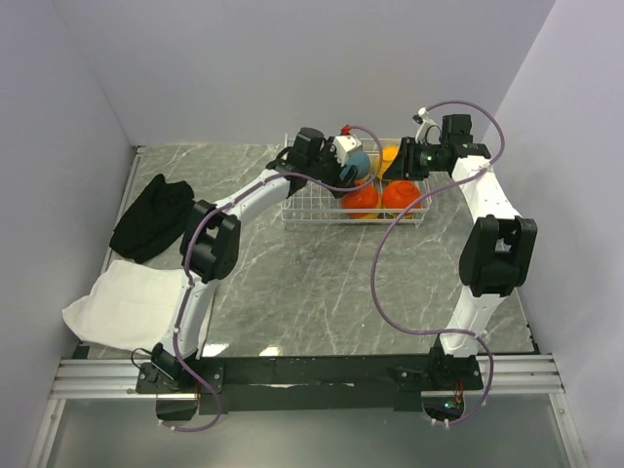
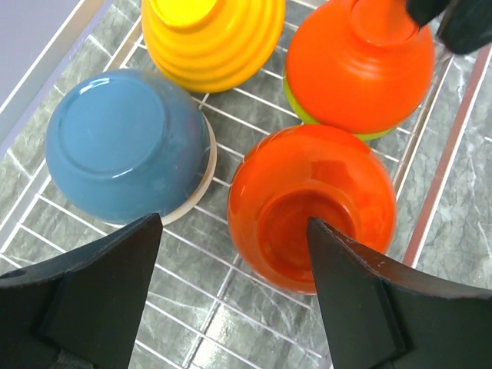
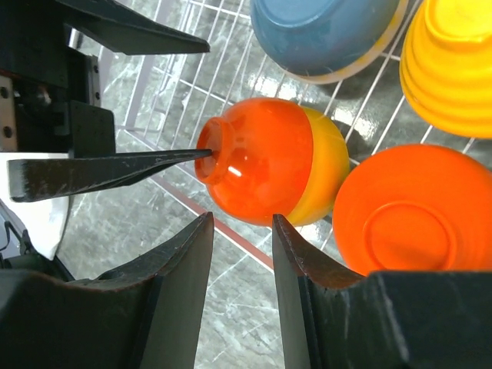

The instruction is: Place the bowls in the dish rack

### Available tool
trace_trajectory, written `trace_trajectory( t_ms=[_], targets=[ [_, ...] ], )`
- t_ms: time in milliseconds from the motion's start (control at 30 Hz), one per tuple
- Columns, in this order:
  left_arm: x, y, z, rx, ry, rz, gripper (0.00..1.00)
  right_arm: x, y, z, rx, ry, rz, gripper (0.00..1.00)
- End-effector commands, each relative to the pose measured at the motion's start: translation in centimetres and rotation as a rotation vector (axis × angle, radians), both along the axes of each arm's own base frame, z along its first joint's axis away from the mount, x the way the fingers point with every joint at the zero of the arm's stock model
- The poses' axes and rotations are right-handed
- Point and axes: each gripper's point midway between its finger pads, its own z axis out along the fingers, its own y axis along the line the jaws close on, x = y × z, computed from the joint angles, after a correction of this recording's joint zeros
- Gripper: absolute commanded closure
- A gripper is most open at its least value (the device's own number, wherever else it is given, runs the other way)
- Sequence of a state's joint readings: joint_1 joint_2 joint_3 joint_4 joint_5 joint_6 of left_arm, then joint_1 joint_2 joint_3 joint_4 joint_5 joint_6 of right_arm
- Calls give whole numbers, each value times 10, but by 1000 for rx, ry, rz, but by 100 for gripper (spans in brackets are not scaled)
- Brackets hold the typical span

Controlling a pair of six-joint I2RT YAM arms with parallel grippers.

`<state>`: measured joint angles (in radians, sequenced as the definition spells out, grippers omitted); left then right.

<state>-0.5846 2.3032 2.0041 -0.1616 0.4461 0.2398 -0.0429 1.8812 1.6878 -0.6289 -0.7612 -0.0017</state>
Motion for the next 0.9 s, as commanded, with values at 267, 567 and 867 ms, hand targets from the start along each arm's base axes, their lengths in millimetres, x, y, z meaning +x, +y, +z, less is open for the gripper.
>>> trace_trajectory(
  t_ms=[267, 567, 867],
  targets=[
    [0, -31, 24, -49, -78, -23, 14, -7, -7, 25, -29, -87, -13, 56],
    [5, -54, 28, -70, -138, -15, 11, -24, -13, 29, -54, -103, -22, 56],
    [17, -28, 83, -70, -230, 98, 8, -43, -19, 36, -51, -120, -41, 55]
  ],
)
